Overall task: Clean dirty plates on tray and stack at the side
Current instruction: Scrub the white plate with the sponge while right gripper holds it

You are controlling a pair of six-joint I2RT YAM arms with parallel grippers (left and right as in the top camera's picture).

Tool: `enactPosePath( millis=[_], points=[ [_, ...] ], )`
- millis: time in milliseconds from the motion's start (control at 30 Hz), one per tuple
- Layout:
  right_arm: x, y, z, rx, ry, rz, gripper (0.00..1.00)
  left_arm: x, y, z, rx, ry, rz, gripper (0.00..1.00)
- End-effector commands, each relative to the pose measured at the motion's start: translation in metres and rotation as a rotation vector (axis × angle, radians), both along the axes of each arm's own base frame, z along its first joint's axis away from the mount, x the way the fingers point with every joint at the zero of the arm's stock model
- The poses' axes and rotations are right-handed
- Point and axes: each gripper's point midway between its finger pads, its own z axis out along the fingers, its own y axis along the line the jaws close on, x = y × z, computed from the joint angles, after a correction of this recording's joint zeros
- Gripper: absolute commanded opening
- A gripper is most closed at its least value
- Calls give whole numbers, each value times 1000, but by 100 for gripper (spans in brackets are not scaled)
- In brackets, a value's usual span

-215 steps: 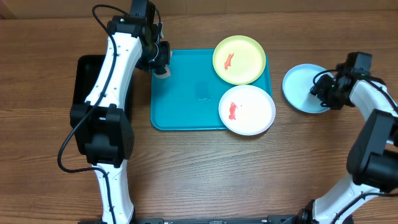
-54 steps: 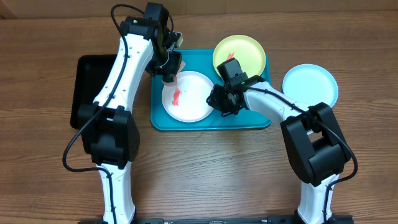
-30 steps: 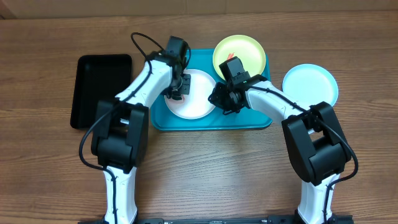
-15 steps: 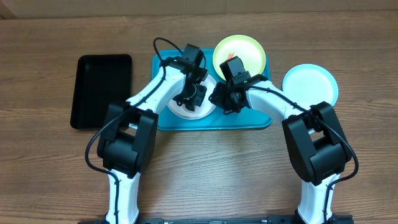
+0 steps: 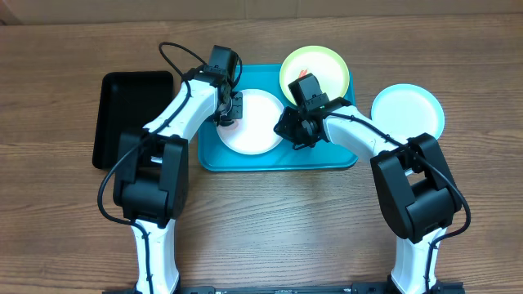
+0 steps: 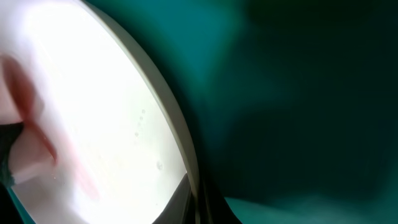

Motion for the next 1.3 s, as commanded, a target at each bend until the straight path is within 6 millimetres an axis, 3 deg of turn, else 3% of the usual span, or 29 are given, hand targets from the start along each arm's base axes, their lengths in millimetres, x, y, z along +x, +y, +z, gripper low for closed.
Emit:
enactPosePath(
  millis=[0, 167, 300, 367, 467, 667, 733, 867, 967, 1067, 1167, 1267],
  points=[
    [3, -4, -5, -21, 5, -10, 4, -7, 19, -11, 116, 35, 48, 4],
    [3, -4, -5, -21, 5, -10, 4, -47, -29, -16, -75, 198, -228, 4],
    [3, -4, -5, -21, 6, -9, 4, -80, -77, -4, -335, 277, -455, 4],
    [2, -3, -5, -18, 7, -8, 4, -84, -91, 3, -425, 279, -492, 4],
    [2, -3, -5, -15, 9, -7, 4, -74, -98, 7, -471, 240, -468, 4],
    [1, -3, -6, -17, 13, -7, 4, -24, -92, 5, -398, 74, -309, 4],
    [1, -3, -6, -17, 13, -7, 4, -5, -77, 2, -302, 12, -223, 4],
    [0, -3, -6, -18, 15, -6, 4, 18, -22, -3, -15, -77, -20, 4],
    [0, -3, -6, -18, 15, -7, 4, 13, 8, -3, 137, -75, 59, 4],
    [0, -3, -6, -18, 15, -7, 4, -4, 18, -7, 189, -7, 59, 4],
    [0, -3, -6, -18, 15, -7, 4, -30, 11, -14, 150, 112, -4, 4],
    [0, -3, -6, -18, 15, -7, 4, -57, -23, -17, -23, 234, -180, 4]
  ],
)
